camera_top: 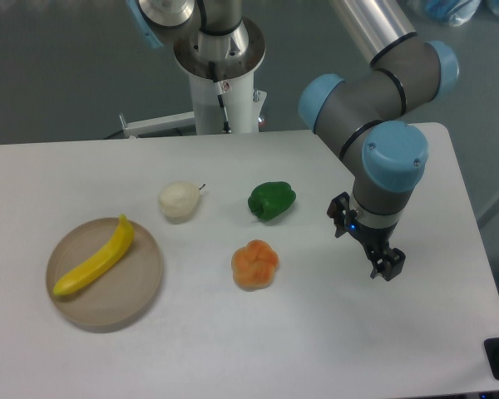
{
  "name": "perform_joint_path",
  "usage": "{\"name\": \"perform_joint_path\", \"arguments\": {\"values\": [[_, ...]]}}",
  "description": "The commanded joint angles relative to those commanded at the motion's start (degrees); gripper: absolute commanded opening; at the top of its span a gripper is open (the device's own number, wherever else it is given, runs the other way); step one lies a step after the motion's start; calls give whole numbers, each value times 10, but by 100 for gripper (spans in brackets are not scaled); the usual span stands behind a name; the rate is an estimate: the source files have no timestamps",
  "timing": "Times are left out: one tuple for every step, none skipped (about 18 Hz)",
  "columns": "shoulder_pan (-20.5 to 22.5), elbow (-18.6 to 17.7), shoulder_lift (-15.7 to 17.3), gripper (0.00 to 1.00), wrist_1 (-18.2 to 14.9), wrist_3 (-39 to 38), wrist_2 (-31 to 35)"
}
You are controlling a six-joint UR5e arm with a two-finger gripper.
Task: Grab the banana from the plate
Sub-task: 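Move the open gripper over to the yellow banana on the wooden plate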
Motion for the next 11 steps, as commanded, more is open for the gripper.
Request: {"name": "perform_joint_path", "arguments": {"values": [[0,-1,0,100,0,0,0],[0,-1,1,100,0,-1,0],[-3,-1,3,100,0,-5,-3],[-6,-1,5,100,0,-9,-5],[-14,-3,9,100,-2,-19,-6],[-34,-10,17,100,-2,-39,-9],[-46,-22,25,100,-2,-54,-9],[-59,-34,34,100,0,-73,-11],[-78,-46,48,100,-2,-97,-18],[-101,-55,62,100,-5,-125,-31],[-118,-66,76,100,-6,-148,-38]]}}
